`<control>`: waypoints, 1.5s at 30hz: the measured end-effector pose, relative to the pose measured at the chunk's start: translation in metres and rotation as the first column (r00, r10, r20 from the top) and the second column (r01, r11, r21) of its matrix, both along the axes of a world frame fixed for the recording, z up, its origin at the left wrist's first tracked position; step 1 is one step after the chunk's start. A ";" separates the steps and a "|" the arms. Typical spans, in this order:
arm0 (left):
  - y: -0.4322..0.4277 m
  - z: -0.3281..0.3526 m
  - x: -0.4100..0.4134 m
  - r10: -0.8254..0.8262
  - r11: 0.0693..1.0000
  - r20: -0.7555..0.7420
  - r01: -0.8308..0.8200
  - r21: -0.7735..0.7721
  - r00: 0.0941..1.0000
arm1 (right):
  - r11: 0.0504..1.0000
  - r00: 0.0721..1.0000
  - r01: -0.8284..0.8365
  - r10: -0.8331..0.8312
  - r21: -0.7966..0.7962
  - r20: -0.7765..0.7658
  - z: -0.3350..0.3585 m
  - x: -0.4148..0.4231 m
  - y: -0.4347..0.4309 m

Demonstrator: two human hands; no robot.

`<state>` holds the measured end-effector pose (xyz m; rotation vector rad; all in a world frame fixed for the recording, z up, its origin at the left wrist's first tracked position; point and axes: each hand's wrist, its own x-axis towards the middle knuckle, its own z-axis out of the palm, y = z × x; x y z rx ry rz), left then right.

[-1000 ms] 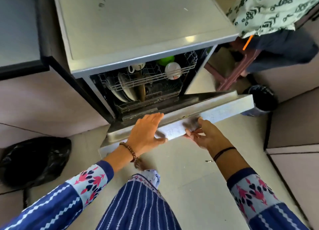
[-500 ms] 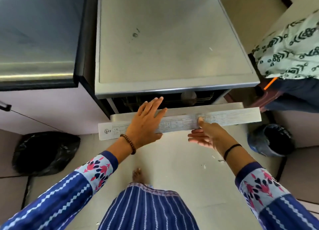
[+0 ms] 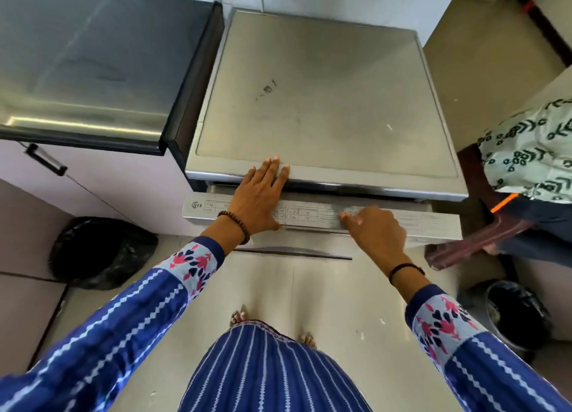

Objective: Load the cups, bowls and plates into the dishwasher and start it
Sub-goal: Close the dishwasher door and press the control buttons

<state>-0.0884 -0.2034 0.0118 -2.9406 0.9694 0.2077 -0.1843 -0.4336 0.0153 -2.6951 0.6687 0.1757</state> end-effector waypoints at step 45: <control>-0.035 0.025 0.021 0.159 0.966 0.191 -0.193 0.173 0.969 | 0.736 0.723 -0.484 0.641 -0.474 0.259 0.009 0.075 -0.027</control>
